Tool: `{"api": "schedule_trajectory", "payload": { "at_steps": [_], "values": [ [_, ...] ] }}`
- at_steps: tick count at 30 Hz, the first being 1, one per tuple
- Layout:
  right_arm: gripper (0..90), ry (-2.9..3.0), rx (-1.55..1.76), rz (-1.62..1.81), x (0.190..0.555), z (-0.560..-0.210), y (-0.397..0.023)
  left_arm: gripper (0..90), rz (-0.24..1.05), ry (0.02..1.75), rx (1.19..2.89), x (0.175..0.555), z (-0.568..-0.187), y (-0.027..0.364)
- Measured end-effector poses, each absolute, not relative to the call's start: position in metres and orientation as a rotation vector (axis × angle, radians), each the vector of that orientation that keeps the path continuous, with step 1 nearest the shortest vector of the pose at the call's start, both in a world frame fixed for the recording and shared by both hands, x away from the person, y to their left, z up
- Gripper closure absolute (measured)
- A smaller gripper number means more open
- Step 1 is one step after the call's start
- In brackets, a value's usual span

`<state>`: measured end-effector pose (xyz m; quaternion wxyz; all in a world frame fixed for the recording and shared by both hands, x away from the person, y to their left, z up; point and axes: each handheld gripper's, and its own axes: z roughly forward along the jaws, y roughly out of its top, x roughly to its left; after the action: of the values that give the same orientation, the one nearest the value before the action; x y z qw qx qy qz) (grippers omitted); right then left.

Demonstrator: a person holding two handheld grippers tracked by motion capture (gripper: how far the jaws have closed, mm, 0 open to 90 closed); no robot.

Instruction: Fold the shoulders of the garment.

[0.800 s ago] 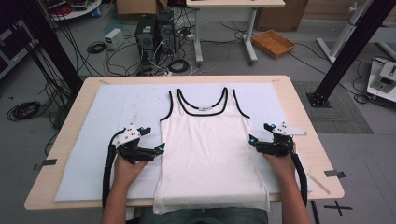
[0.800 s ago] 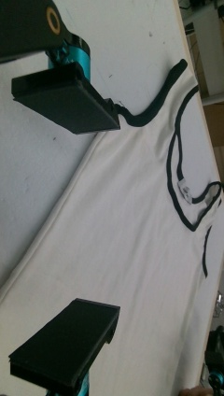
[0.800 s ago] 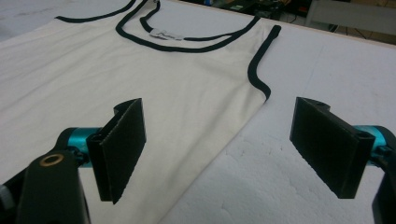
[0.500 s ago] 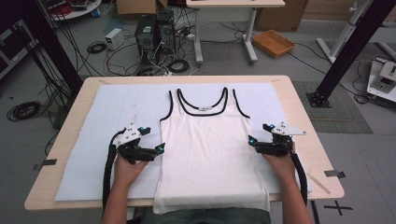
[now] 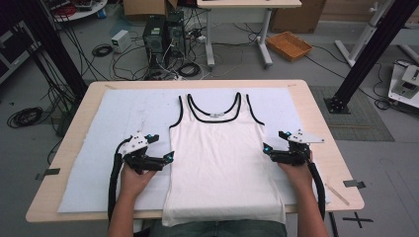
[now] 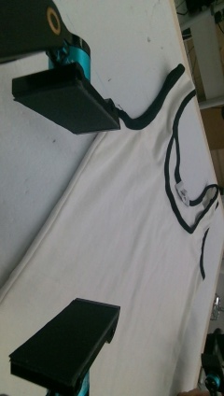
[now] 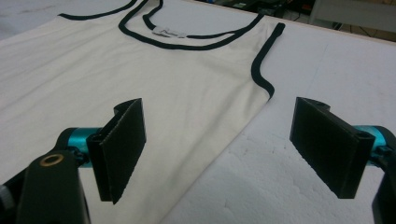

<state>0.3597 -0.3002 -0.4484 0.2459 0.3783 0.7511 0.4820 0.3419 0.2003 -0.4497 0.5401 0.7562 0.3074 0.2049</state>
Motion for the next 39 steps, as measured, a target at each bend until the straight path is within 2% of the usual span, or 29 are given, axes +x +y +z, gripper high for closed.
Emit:
{"api": "schedule_trajectory", "payload": {
  "at_steps": [39],
  "values": [
    [18.6, 2.119, 1.038, 1.324, 0.3662, -0.4475, -0.2986, 11.7, 0.489, 0.731, 1.792, 0.3418, -0.4496, 0.2006]
  ]
}}
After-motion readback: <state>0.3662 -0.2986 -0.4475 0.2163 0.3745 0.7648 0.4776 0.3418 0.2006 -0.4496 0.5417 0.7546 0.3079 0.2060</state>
